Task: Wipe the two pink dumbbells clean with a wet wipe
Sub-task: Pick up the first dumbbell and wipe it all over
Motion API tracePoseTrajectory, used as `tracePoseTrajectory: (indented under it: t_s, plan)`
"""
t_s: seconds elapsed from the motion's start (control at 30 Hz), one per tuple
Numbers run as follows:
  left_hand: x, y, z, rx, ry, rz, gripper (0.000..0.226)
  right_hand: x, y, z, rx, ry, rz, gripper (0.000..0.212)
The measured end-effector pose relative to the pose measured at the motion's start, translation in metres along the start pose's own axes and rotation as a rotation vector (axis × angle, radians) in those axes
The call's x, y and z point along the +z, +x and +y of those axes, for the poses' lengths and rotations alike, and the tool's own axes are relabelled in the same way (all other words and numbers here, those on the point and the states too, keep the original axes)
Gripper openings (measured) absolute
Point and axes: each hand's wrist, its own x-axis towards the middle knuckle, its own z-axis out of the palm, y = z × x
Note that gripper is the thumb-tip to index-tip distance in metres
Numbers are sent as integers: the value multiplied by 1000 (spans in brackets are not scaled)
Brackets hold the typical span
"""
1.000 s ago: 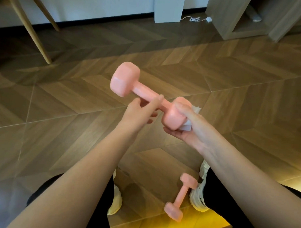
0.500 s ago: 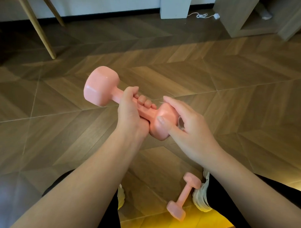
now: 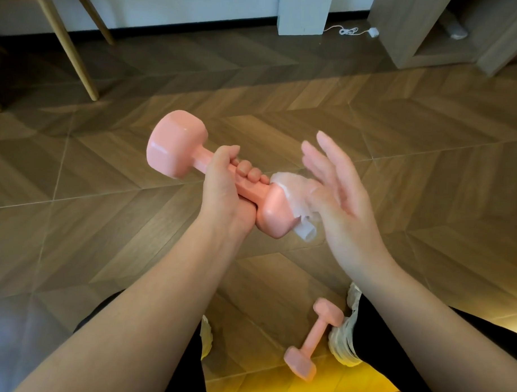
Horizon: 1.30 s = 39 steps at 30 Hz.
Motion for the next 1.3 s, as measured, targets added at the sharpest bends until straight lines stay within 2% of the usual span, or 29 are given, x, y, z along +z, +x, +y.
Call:
tracePoseTrajectory:
  t_s: [0.07, 0.1, 0.17, 0.23, 0.37, 0.53, 0.67, 0.8, 0.93, 1.1, 1.2, 1.3]
  plan:
    - [0, 0, 1, -6, -4, -31, 32, -7, 8, 1, 281, 65, 47, 64]
    - [0, 0, 2, -10, 0, -44, 32, -10, 11, 3, 434, 146, -2, 60]
    - [0, 0, 1, -21, 14, -71, 33, -12, 13, 4, 673, 364, -209, 53]
    - [0, -2, 0, -35, 27, -96, 33, -12, 11, 5, 763, 517, -349, 54]
    - [2, -2, 1, -48, 4, -103, 30, -11, 12, 8, 701, 645, -348, 53]
    - [1, 1, 3, -45, -14, -6, 31, -6, 11, 15, 608, 468, -280, 59]
    - [-3, 2, 5, -30, -26, 13, 31, 5, 7, 17, 574, 333, -161, 57]
    - [-4, 5, 6, -36, -3, -1, 30, 7, 8, 17, 582, 349, -145, 46]
    - [-3, 9, 8, -44, -9, -8, 28, 0, 7, 19, 593, 420, -203, 55]
    - [-3, 8, 4, -44, 10, 26, 30, 7, 7, 21, 569, 371, -133, 59]
    - [-3, 9, 6, -31, 14, 21, 30, 7, 7, 17, 556, 199, -134, 64]
    - [-4, 10, 8, 19, 64, 21, 30, 3, 7, 15, 550, -79, -83, 82]
